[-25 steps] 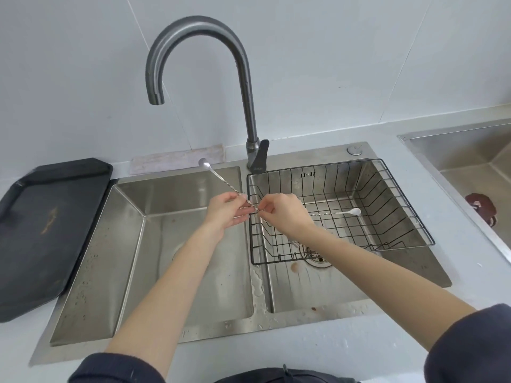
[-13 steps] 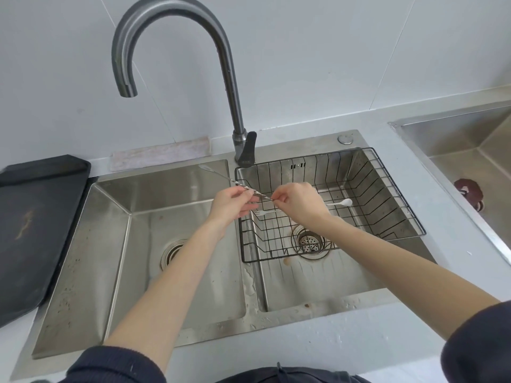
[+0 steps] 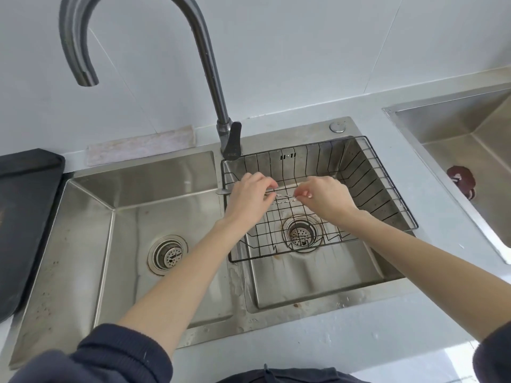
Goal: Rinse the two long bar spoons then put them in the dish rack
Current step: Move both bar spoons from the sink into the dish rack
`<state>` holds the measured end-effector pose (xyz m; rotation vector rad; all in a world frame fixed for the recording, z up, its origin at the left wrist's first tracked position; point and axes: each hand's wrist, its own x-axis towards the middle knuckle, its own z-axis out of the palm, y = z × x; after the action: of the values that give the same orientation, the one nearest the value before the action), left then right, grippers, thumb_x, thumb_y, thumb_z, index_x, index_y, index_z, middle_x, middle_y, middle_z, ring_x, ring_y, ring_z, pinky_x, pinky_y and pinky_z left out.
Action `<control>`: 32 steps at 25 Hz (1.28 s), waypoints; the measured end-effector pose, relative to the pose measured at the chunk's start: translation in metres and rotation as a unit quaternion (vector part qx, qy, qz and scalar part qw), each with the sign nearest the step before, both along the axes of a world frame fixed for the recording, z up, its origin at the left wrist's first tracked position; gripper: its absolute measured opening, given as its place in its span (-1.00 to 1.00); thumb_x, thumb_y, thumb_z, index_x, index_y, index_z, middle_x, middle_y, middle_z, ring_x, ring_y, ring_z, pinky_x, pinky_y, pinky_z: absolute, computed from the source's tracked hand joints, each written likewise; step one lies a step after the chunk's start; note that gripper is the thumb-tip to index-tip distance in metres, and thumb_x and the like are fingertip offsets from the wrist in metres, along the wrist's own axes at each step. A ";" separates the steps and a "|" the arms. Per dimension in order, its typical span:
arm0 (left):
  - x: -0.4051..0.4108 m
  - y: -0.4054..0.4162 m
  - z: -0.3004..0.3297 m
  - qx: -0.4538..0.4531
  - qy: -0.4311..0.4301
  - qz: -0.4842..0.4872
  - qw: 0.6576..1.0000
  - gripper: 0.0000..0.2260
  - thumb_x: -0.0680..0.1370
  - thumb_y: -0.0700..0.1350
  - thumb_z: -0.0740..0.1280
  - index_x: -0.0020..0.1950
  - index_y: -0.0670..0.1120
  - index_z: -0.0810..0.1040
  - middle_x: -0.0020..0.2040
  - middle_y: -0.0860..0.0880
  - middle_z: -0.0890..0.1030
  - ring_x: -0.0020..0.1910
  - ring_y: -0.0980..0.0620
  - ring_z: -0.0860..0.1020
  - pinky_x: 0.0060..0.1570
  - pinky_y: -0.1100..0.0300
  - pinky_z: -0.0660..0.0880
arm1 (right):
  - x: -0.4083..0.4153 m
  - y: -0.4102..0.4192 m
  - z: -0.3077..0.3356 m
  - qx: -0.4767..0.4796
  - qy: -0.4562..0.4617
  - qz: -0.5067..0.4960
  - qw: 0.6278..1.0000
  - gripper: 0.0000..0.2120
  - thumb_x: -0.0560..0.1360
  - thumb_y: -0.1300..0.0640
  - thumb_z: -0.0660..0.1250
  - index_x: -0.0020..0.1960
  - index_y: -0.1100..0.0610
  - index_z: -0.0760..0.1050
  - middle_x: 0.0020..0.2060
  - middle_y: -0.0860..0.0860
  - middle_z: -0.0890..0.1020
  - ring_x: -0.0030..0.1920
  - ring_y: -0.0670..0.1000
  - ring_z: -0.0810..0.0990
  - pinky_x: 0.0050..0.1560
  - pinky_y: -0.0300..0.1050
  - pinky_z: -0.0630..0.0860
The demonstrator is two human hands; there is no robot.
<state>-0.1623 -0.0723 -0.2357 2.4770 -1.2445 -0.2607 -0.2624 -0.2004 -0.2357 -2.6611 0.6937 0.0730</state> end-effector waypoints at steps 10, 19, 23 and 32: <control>-0.025 -0.031 -0.038 0.087 0.053 -0.053 0.993 -0.67 0.58 -0.22 0.11 0.31 -0.10 0.47 0.25 -0.09 0.55 0.24 -0.10 0.46 0.20 0.09 0.38 | -0.020 -0.039 -0.028 -0.018 0.033 -0.004 0.999 -0.80 0.54 0.08 0.24 0.04 0.06 0.62 0.02 0.00 0.62 0.09 0.12 0.57 -0.02 -0.03 0.48; -0.032 -0.034 -0.072 0.175 0.131 -0.062 0.974 -0.63 0.57 -0.22 0.07 0.35 -0.14 0.43 0.33 -0.13 0.50 0.30 -0.15 0.42 0.33 0.04 0.35 | -0.023 -0.047 -0.064 0.009 0.112 0.027 0.993 -0.80 0.55 0.12 0.22 0.06 0.07 0.61 0.07 0.01 0.61 0.08 0.14 0.56 -0.03 -0.01 0.49; -0.033 -0.033 -0.077 0.189 0.171 -0.043 0.966 -0.62 0.57 -0.22 0.07 0.37 -0.14 0.41 0.37 -0.14 0.45 0.35 -0.13 0.38 0.36 0.03 0.33 | -0.019 -0.048 -0.073 0.015 0.132 0.045 0.990 -0.80 0.55 0.13 0.22 0.05 0.07 0.61 0.08 0.03 0.60 0.11 0.14 0.56 0.00 0.04 0.53; -0.027 -0.031 -0.083 0.203 0.184 -0.040 0.961 -0.61 0.58 -0.24 0.05 0.39 -0.10 0.38 0.41 -0.11 0.41 0.39 -0.12 0.31 0.40 0.02 0.25 | -0.008 -0.046 -0.079 0.018 0.162 0.049 0.985 -0.81 0.51 0.21 0.21 0.01 0.10 0.58 0.08 0.04 0.57 0.12 0.14 0.55 -0.03 -0.01 0.47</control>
<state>-0.1889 -0.1033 -0.3187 2.5336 -1.2226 -1.0414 -0.2703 -0.2468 -0.3152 -2.6728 0.6503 0.5498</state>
